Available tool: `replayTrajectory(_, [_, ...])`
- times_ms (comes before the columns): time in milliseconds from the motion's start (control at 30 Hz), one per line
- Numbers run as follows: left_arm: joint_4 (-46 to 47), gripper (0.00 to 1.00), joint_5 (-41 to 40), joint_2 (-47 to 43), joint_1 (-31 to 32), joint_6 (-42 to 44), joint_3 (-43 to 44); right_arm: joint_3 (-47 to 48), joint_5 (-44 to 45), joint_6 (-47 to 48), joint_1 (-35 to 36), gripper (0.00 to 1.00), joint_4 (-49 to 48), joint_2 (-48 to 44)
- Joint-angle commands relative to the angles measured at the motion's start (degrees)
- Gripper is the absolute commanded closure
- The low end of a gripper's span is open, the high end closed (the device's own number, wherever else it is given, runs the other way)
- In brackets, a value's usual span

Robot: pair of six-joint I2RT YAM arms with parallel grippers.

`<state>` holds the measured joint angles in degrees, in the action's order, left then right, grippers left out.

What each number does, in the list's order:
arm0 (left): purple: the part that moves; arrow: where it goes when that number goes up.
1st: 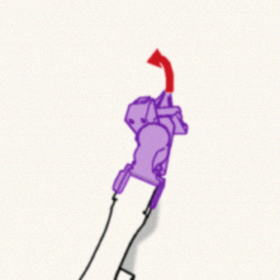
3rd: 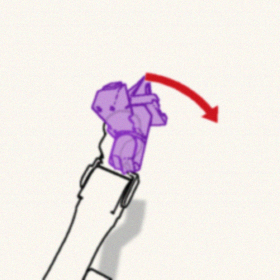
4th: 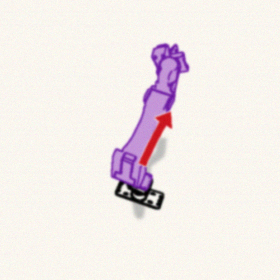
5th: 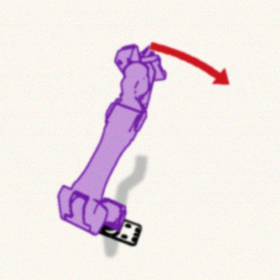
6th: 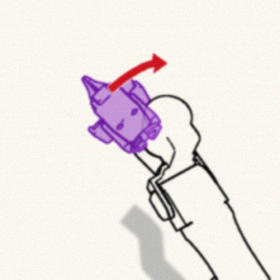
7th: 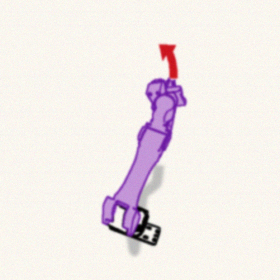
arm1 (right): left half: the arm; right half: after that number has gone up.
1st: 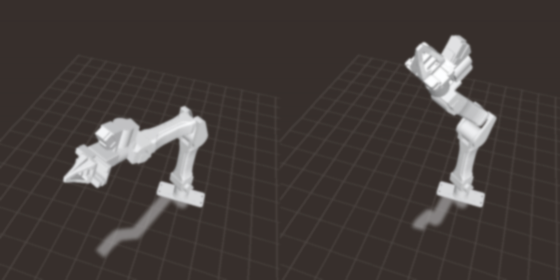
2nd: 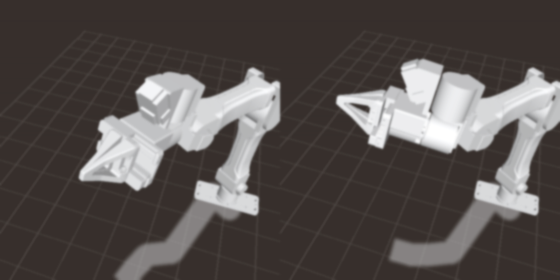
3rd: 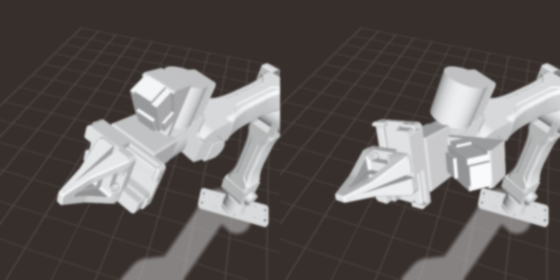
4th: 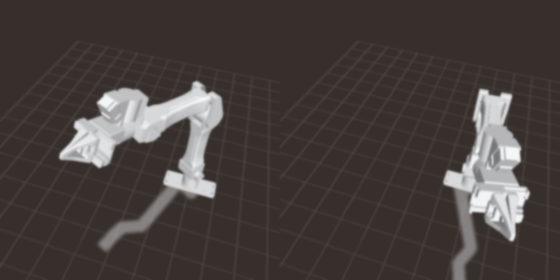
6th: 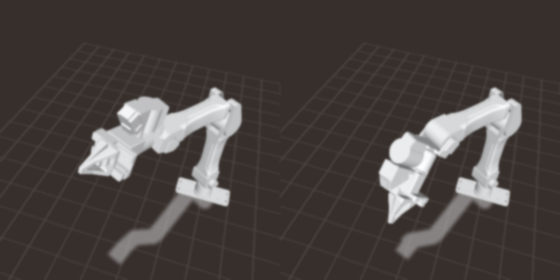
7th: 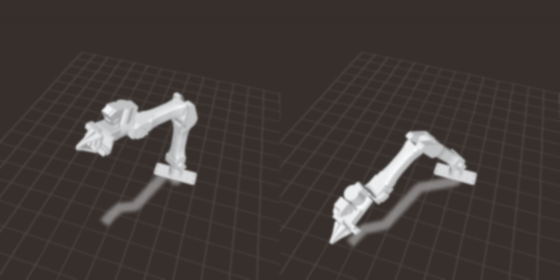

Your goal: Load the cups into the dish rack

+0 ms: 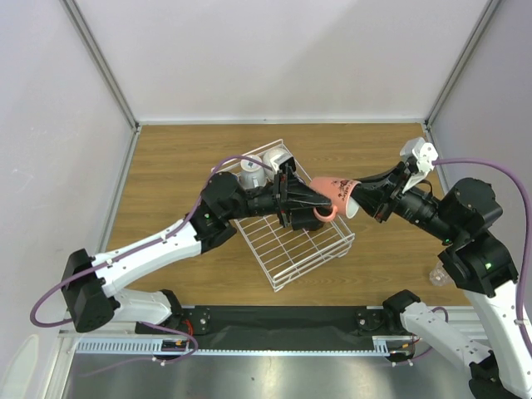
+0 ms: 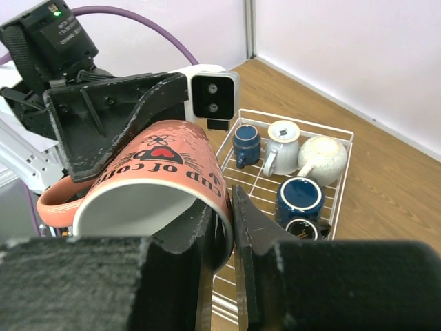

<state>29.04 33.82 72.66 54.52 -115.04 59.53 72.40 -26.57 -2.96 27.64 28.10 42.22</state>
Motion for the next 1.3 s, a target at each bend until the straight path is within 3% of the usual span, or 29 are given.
replayTrajectory(0, [3.8, 0.60, -1.5, 0.5, 0.1, -2.6, 3.8, -0.2, -1.1, 0.9, 0.3, 1.00, -3.0, 0.1])
replayTrajectory(200, [5.2, 0.57, 0.3, 2.3, 0.3, -1.8, 5.9, -1.5, -1.3, 0.3, 0.4, 1.00, -4.9, 1.5])
replayTrajectory(300, [5.9, 0.61, 0.5, 2.6, 0.4, -2.4, 5.8, -1.9, -2.0, -0.5, 0.3, 1.00, -6.3, 1.3])
replayTrajectory(333, [6.1, 0.64, 0.3, 2.4, 0.4, -2.5, 5.3, -1.8, -2.3, -0.4, 0.4, 1.00, -6.5, 1.2])
replayTrajectory(433, [7.6, 0.87, -0.2, 2.5, 0.4, -3.2, 4.5, -1.6, -3.3, -0.4, 0.3, 1.00, -5.9, 1.2])
replayTrajectory(467, [8.2, 0.99, -0.5, 2.5, 0.4, -3.3, 4.2, -1.7, -3.4, -0.3, 0.3, 1.00, -5.8, 1.0])
replayTrajectory(567, [8.4, 1.00, -0.6, 2.6, 0.3, -2.7, 3.9, -1.6, -2.6, -0.2, 0.3, 1.00, -4.9, 0.8])
replayTrajectory(633, [6.8, 1.00, 0.0, 2.7, 0.1, -0.5, 4.2, -1.6, -0.7, -0.4, 0.3, 0.88, -4.0, 0.7])
replayTrajectory(667, [6.0, 1.00, 0.3, 2.5, -0.1, 1.0, 4.3, -1.7, 0.0, -0.6, 0.2, 0.78, -3.3, 0.7])
replayTrajectory(700, [3.2, 1.00, 1.0, 2.4, -0.4, 2.3, 4.5, -1.8, 0.7, -0.8, 0.3, 0.55, -3.1, 0.6])
replayTrajectory(767, [-1.6, 1.00, 1.9, 1.8, -2.0, 6.0, 5.4, -1.8, 3.2, -1.5, 0.3, 0.40, -1.0, 0.8])
replayTrajectory(800, [-5.2, 1.00, 2.2, 1.0, -2.7, 10.9, 6.0, -2.0, 4.3, -1.9, 0.3, 0.27, -0.5, 0.8])
replayTrajectory(900, [-18.4, 1.00, 2.9, -0.7, -5.7, 21.9, 10.0, -2.7, 11.2, -3.6, 0.4, 0.12, 2.7, 0.3])
replayTrajectory(1100, [-45.9, 1.00, -2.2, -1.9, -10.6, 45.7, 15.6, -4.6, 25.1, -8.9, 0.2, 0.04, 11.4, -2.8])
replayTrajectory(1133, [-49.6, 1.00, -4.4, -1.4, -10.7, 49.4, 17.1, -4.9, 26.3, -9.9, 0.2, 0.03, 12.3, -3.4])
replayTrajectory(1167, [-59.5, 1.00, -10.0, -0.9, -10.4, 57.7, 19.2, -5.2, 28.1, -12.7, 0.2, 0.04, 13.9, -4.6])
replayTrajectory(1267, [-71.2, 1.00, -20.7, 1.2, -8.6, 69.3, 26.1, -5.3, 34.1, -17.0, 0.2, 0.04, 17.8, -6.0])
